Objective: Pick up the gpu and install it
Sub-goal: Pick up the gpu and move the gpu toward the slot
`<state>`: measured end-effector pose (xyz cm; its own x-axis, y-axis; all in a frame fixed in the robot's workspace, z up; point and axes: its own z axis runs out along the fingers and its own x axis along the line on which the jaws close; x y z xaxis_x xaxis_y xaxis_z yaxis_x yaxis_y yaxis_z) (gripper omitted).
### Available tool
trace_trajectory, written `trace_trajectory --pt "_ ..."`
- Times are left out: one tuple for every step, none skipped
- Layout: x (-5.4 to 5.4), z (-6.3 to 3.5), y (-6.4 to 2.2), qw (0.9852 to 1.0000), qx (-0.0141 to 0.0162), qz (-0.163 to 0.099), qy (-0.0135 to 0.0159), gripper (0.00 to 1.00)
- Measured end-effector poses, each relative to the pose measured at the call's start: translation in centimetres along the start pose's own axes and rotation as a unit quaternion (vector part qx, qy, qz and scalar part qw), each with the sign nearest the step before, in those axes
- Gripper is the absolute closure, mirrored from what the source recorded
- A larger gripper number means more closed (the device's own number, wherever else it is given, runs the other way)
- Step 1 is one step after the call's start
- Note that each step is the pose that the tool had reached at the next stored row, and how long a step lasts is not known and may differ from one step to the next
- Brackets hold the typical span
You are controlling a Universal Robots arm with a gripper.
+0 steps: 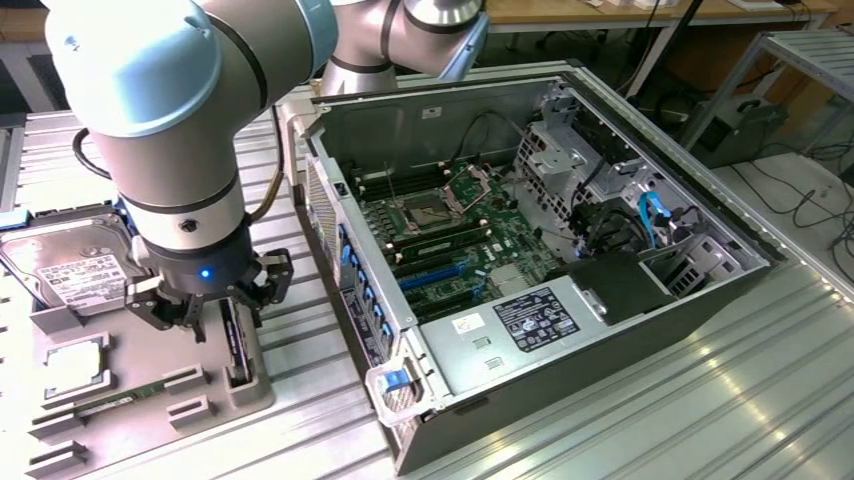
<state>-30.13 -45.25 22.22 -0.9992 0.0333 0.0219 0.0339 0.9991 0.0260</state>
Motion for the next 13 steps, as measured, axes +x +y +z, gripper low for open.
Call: trace_trajectory --pt "0.0 0.0 0.0 1.0 0.0001 0.0 0.0001 0.4" --pt "0.0 0.02 0.02 1.0 0.0 0.0 0.0 0.4" --pt "0.0 0.03 0.04 1.0 -0.0001 0.0 0.0 0.4" --pt "0.0 0.03 0.08 1.0 -0.0001 0.0 0.0001 0.4" --pt "0.0 0.03 0.08 1.0 0.0 0.0 0.0001 0.4" --pt "-0.01 0.03 0.08 1.0 0.0 0.0 0.0001 0.4" --pt "0.0 0.03 0.08 1.0 0.0 0.0 0.0002 0.42" --pt "0.0 0.03 0.08 1.0 0.0 0.0 0.0002 0.48" --pt "-0.01 0.03 0.08 1.0 0.0 0.0 0.0002 0.48" --pt "-0.01 0.04 0.08 1.0 0.0 0.0 0.0001 0.48" --pt "-0.01 0.05 0.08 1.0 0.0 0.0 0.0001 0.55" --pt "-0.01 0.06 0.08 1.0 0.0 0.0 0.0001 0.55" --pt "-0.02 0.07 0.09 1.0 0.0 0.0 0.0001 0.55"
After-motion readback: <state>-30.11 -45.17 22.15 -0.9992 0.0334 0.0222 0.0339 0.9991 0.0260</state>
